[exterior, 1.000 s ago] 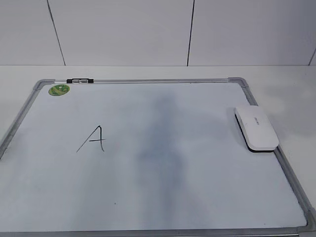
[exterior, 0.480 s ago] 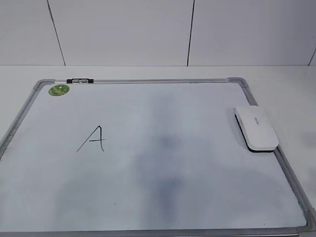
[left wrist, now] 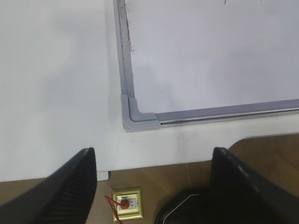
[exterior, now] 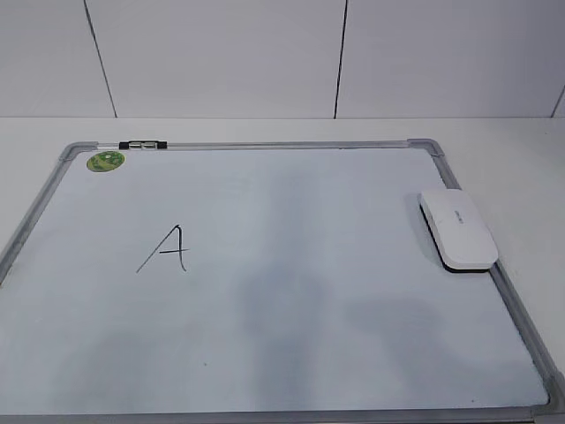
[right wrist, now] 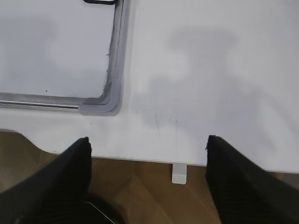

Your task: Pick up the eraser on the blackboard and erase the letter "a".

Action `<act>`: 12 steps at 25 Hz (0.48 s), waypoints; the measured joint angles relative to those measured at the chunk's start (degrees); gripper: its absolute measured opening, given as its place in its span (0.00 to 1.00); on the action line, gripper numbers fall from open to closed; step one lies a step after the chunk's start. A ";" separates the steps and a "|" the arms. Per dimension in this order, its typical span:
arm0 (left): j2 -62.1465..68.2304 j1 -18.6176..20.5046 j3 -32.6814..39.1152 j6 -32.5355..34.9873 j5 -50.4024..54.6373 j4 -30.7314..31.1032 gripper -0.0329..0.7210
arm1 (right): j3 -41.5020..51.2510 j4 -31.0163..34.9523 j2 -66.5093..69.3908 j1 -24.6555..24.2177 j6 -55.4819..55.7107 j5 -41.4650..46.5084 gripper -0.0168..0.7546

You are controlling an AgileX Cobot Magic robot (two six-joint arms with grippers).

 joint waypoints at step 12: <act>-0.10 0.00 2.42 -0.02 -7.18 1.50 0.78 | 2.15 -0.47 -0.24 0.00 -0.12 -5.65 0.79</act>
